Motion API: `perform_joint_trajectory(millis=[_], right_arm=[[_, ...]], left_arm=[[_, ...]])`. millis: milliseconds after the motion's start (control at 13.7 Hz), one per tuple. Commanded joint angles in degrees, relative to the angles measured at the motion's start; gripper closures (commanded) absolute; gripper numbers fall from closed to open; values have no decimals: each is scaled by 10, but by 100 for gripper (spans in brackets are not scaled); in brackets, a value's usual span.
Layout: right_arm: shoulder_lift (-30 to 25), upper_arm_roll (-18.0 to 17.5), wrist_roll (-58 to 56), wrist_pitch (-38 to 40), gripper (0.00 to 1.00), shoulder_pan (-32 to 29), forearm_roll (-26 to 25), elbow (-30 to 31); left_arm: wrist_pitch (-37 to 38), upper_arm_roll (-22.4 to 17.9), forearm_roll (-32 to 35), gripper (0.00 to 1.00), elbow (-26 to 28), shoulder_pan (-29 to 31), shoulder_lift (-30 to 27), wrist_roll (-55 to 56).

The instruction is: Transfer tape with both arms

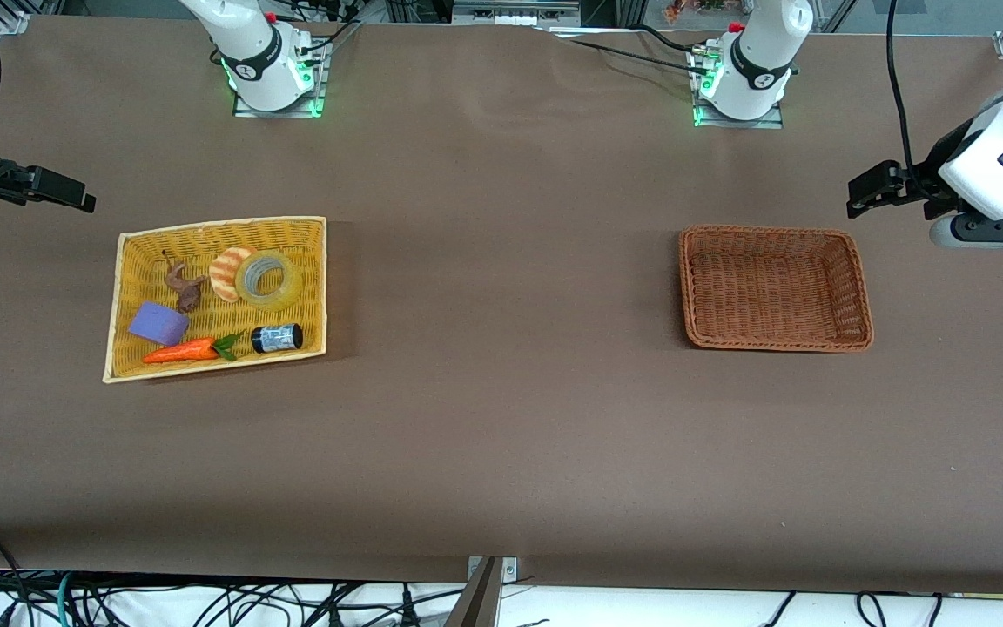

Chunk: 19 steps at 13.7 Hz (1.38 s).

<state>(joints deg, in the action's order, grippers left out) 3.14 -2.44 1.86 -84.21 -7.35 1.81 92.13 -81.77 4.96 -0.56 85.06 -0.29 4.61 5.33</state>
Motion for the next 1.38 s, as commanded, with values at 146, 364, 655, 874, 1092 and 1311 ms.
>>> perform_joint_trajectory(millis=[146, 364, 655, 874, 1092, 1311], right_arm=[[8, -7, -8, 9, 0, -6, -2, -16], [9, -7, -8, 9, 0, -6, -3, -18], [10, -7, -10, 9, 0, -7, -3, -18], [12, -7, -12, 9, 0, -7, -2, -18], [13, -7, -12, 5, 0, -7, -3, -18], [13, -7, -12, 3, 0, -7, -6, -19]], left_arm=[[16, 6, 7, 0, -18, 0, 5, -1], [17, 7, 7, 0, -17, -1, 5, -1], [25, 4, 7, 0, -17, -1, 4, -1], [26, 6, 7, 0, -18, -1, 4, -1], [28, 6, 7, 0, -18, -1, 4, -1], [31, 7, 7, 0, -17, -1, 4, -1]])
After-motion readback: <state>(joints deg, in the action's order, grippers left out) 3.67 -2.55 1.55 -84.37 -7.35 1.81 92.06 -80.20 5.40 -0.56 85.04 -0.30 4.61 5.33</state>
